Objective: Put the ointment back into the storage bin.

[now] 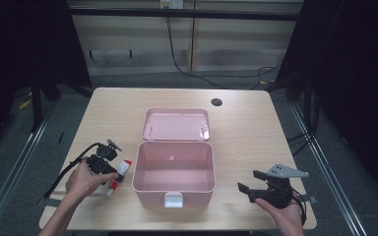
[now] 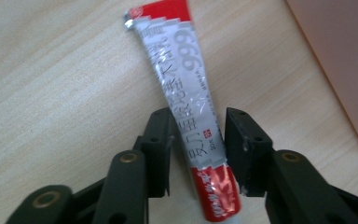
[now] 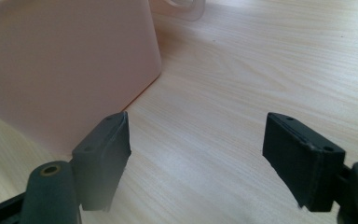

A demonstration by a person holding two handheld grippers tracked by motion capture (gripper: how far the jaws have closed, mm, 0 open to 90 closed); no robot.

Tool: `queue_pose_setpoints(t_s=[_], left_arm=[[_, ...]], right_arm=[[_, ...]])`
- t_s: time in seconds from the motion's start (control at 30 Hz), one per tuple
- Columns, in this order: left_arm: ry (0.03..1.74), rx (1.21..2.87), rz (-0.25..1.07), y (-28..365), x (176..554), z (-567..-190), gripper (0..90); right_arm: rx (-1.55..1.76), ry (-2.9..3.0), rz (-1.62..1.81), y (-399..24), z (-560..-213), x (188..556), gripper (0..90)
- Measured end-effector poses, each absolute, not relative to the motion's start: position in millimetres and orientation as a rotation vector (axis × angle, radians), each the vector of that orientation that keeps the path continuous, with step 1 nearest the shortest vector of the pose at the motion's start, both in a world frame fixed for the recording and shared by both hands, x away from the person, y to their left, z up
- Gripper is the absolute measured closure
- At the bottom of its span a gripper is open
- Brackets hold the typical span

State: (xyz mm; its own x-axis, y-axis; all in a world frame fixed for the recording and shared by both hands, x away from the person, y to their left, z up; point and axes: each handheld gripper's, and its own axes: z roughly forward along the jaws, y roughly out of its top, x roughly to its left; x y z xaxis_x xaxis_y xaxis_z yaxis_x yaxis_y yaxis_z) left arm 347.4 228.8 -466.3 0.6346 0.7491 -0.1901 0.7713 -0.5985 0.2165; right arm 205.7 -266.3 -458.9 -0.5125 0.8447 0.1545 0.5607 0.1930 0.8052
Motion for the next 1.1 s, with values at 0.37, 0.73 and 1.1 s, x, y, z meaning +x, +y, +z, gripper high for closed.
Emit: queue_pose_setpoints(t_s=[0.37,0.73,1.1], left_arm=[[1.105,2.693,-0.134,229,345,-465,69.2],[1.043,2.802,-0.088,216,344,-464,69.6],[1.061,2.819,-0.084,216,343,-463,70.8]], right_arm=[[1.326,2.161,1.230,-266,-460,207,23.0],[1.323,2.169,1.226,-265,-459,206,23.0],[1.324,2.163,1.230,-267,-459,206,23.2]])
